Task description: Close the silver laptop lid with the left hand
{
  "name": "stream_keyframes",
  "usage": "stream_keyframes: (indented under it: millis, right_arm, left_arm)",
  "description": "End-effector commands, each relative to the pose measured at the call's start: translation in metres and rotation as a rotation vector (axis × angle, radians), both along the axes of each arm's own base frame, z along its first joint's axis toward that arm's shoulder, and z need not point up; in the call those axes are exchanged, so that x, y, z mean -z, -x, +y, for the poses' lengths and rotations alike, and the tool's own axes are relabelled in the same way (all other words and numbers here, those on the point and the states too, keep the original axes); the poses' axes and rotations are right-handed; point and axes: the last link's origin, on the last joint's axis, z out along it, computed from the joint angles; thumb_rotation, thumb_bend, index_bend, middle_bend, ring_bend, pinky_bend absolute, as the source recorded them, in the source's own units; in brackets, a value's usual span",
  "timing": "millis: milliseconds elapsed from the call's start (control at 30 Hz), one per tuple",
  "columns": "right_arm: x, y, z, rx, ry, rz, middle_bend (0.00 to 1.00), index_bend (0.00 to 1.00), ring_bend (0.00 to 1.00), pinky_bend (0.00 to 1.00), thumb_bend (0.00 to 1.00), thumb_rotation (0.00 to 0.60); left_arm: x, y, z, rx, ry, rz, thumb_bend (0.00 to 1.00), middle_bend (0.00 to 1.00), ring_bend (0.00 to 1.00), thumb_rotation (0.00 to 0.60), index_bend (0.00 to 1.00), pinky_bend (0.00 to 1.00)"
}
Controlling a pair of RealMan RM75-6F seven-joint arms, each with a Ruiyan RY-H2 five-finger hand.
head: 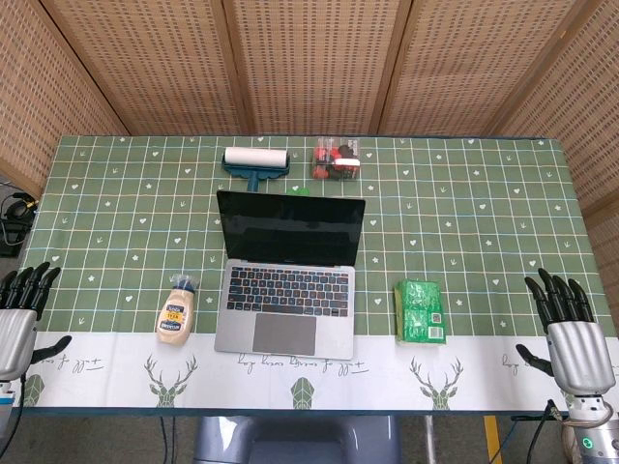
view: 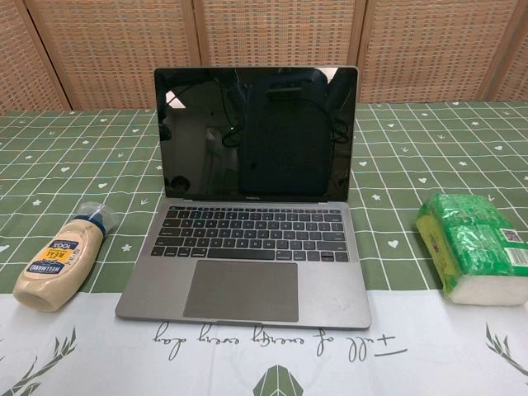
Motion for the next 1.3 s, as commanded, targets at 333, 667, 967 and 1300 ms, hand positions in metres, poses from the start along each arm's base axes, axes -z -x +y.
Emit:
stream_keyframes:
  millis: [333,667,967,1300]
  right_arm:
    - [-0.001,0.0,0.001,-0.004,-0.002,-0.008,0.0,0.0,0.0,0.0,0.06,0.6]
    - [-0.002,0.001,0.0,0.001,-0.001,-0.008,0.0,0.0,0.0,0.0,0.06,0.6]
    - [0.0,0.003,0.0,0.012,-0.013,-0.007,0.0,0.0,0.0,0.0,0.06,0.6]
    - [-0.001,0.009,-0.009,0.041,-0.006,-0.009,0.0,0.0,0.0,0.0,0.06,0.6]
  left_arm:
    - [0.0,-0.003,-0.001,0.009,0.001,-0.001,0.08,0.0,0.0,0.6,0.0,0.0]
    - [0.003,-0.003,0.0,0.012,0.004,0.003,0.08,0.0,0.0,0.6,0.0,0.0]
    - [0.006,-0.007,0.0,0.031,0.016,-0.011,0.09,0.0,0.0,0.6,0.0,0.0]
    - [0.018,-0.051,0.054,0.143,0.065,-0.053,0.62,0.0,0.0,0.6,0.0,0.01]
